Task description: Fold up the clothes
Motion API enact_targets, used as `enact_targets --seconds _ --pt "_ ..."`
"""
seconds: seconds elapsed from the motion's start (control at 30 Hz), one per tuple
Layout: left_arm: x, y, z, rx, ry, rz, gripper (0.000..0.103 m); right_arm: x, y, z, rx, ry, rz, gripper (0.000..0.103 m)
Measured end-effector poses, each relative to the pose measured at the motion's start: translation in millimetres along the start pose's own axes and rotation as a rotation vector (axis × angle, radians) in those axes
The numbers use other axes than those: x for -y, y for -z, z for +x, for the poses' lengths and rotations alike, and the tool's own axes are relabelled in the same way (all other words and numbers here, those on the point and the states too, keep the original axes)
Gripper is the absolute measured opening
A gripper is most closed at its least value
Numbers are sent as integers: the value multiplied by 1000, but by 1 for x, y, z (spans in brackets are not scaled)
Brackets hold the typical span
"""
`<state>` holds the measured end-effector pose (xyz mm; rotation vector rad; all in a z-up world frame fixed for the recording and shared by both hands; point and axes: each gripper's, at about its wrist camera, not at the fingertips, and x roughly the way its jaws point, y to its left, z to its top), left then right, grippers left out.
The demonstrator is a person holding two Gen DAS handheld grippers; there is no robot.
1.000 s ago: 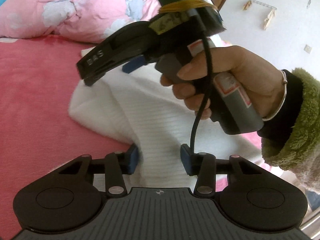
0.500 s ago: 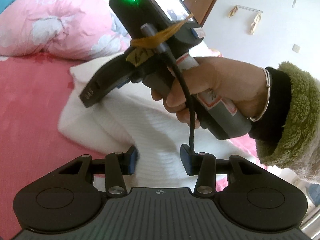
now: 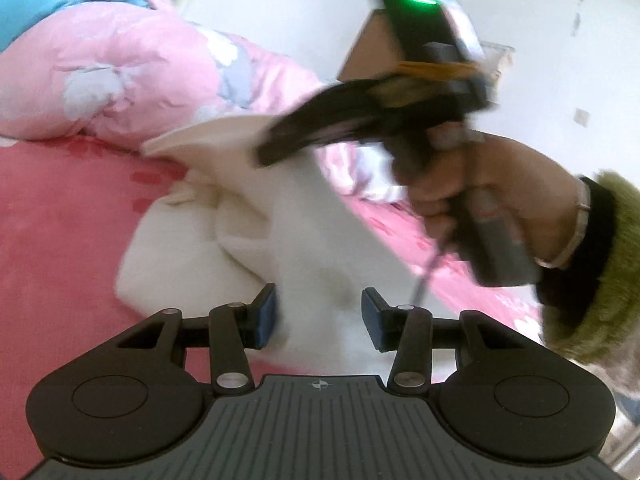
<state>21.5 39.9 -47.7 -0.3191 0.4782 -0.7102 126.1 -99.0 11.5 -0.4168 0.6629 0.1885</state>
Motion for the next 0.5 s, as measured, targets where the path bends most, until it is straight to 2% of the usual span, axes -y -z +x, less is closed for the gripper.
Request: enact_targets --seconds 0.23,0.5 --pt "-26 -1 1 -10 -4 -141 47 68 14 -35 72 118 159 6" --pt "-29 2 8 -38 -40 -170 47 135 83 -78 46 262 341 6"
